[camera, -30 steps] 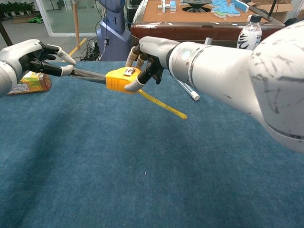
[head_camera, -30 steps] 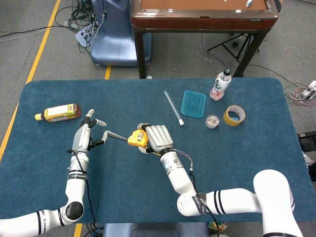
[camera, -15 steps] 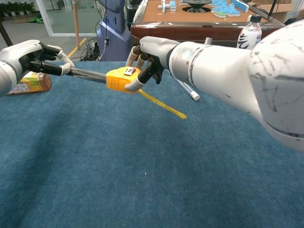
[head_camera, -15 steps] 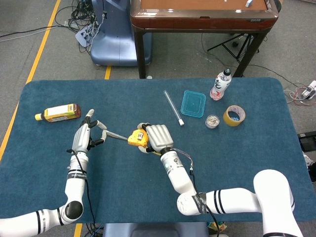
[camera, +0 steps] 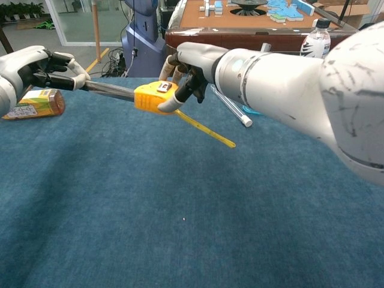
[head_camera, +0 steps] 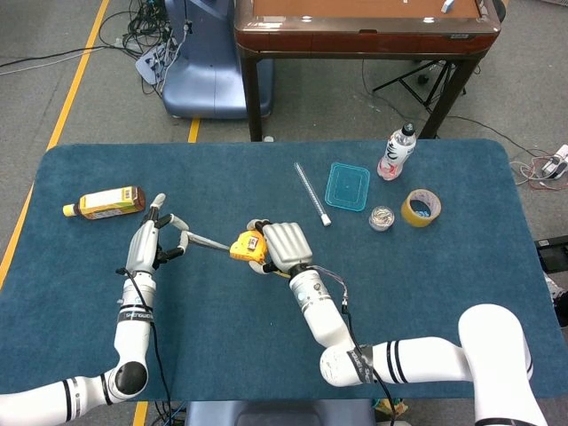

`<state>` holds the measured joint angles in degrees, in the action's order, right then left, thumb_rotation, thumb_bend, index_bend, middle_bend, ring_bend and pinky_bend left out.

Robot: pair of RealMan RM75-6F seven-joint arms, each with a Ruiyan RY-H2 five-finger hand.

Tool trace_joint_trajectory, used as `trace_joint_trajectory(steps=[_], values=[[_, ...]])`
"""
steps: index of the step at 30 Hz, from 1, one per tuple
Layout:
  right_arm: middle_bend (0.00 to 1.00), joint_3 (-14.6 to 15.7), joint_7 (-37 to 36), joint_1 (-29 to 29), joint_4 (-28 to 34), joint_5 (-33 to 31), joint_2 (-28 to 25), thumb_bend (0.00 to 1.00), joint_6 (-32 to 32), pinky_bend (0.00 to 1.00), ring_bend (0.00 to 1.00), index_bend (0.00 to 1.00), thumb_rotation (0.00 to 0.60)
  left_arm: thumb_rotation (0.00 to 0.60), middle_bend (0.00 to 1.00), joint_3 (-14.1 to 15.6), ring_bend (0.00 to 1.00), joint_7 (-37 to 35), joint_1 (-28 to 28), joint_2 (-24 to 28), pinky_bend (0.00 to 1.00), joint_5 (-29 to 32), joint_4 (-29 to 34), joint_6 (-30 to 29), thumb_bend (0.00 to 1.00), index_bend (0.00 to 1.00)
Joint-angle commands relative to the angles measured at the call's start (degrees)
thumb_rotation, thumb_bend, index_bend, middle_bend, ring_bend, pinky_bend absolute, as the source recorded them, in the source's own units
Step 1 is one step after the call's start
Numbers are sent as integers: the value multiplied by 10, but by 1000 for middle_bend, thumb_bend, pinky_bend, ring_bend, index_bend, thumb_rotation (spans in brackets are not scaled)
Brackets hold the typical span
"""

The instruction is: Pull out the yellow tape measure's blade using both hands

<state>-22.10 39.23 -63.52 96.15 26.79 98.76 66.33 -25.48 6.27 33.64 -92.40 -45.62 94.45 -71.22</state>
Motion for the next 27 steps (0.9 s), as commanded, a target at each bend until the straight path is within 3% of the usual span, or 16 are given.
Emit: trace_joint_trajectory(steps=[1,11,27], values=[[800,2,4,0,5,2,-5,816,1,437,782,841,600,600,0,3,0,-11,-5,1,0,-9,1,0,482,583],[803,16,8,9,29,5,-35,817,-6,437,785,847,600,600,0,7,0,-38,-16,3,0,-26,-8,-1,482,569],[803,65,-29,61,75,48,-98,817,-9,437,788,847,600,600,0,5,0,-52,-31,13,0,-43,-18,-15,481,559]])
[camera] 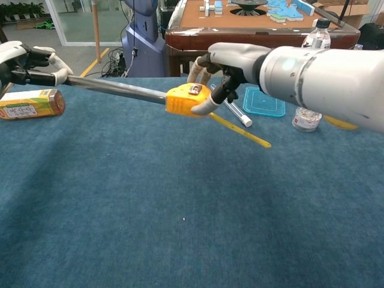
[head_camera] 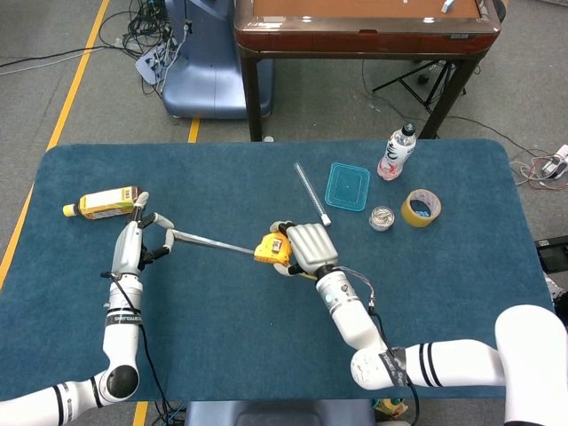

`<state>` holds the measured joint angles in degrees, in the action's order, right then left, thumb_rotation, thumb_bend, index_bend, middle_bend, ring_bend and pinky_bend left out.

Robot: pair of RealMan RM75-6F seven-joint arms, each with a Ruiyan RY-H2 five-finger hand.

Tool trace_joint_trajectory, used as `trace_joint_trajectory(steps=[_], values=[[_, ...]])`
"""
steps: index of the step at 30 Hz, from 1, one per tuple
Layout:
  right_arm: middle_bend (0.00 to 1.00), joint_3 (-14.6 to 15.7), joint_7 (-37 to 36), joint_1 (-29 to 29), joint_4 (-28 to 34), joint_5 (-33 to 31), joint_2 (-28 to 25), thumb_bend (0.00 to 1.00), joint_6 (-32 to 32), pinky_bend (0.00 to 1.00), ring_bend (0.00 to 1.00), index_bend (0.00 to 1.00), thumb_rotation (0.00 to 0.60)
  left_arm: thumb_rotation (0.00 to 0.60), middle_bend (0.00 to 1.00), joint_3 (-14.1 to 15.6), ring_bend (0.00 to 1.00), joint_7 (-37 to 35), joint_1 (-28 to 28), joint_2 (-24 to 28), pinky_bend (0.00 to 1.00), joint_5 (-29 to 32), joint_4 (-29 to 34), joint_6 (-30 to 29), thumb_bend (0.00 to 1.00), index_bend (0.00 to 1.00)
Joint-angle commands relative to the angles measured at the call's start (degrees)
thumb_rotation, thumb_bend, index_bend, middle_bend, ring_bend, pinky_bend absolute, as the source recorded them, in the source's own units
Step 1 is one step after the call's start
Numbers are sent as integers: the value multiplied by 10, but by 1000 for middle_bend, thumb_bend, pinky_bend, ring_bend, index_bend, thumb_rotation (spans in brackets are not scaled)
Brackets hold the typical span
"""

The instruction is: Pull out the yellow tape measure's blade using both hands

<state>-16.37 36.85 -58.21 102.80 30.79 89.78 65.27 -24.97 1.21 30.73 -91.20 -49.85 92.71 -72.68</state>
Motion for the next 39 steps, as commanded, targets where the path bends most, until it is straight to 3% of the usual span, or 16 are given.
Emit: trace_joint_trajectory(steps=[1,25,39], values=[[803,12,-9,14,15,13,-16,816,3,437,788,847,600,600,0,0,0,-4,-4,3,0,-3,0,-2,482,560],[806,88,-112,132,75,130,-122,816,6,437,795,850,600,600,0,-7,0,-79,-33,26,0,-34,-6,3,477,552],[807,101,-148,169,76,168,-147,817,-7,437,798,850,600,600,0,-9,0,-92,-37,30,0,-39,-11,5,477,550]])
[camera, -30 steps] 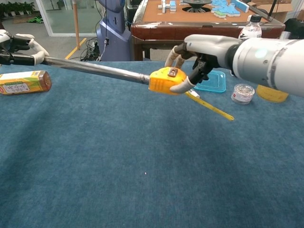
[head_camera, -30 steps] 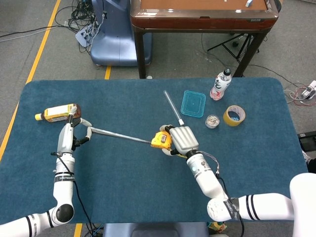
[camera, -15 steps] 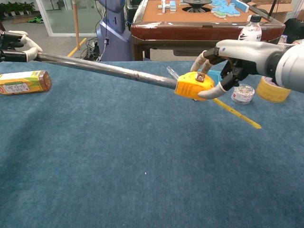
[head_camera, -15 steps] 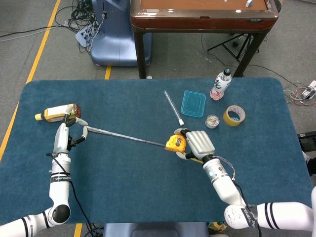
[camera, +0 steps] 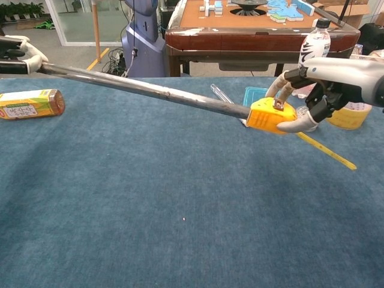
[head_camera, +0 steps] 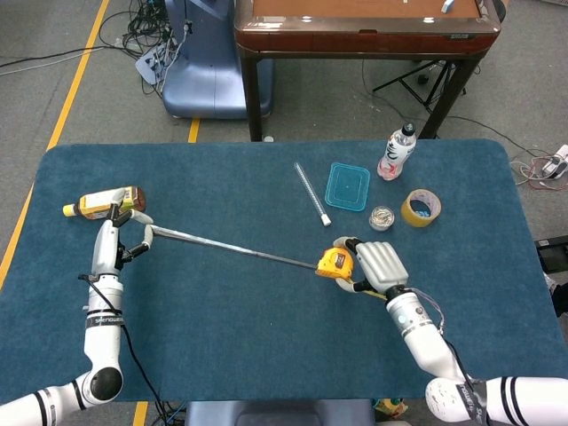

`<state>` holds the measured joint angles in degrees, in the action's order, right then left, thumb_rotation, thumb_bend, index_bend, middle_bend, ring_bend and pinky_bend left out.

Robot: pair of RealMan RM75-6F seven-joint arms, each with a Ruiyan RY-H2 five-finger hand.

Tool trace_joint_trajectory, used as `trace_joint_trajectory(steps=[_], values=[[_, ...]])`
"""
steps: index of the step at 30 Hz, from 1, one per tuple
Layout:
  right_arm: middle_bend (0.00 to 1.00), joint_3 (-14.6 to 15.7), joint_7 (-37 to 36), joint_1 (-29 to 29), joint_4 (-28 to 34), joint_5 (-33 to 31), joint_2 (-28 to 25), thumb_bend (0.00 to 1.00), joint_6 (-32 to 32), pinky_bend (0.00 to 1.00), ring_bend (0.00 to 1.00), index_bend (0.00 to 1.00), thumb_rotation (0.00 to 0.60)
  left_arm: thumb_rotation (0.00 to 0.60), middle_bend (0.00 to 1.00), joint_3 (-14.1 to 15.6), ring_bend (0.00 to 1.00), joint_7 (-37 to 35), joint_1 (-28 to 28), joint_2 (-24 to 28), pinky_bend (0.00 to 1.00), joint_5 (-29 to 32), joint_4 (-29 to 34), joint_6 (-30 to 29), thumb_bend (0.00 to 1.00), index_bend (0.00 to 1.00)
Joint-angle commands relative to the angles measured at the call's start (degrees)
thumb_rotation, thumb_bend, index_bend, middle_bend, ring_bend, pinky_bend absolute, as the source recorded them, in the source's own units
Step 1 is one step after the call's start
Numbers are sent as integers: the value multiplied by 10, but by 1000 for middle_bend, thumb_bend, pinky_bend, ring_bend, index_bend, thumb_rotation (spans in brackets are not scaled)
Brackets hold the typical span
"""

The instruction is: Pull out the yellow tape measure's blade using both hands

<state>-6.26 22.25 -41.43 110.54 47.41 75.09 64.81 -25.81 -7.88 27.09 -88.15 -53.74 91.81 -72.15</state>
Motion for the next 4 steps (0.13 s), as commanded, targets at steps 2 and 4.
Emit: trace_joint_trajectory(steps=[2,4], values=[[807,-1,-3,3,-3,4,0,816,-5,437,799,850,600,600,0,0,0,0,-1,0,0,0,-3,1,477,550],[807,-2,-4,4,-4,5,1,816,-7,437,799,850,600,600,0,1,0,0,-1,1,0,0,-4,1,477,550]])
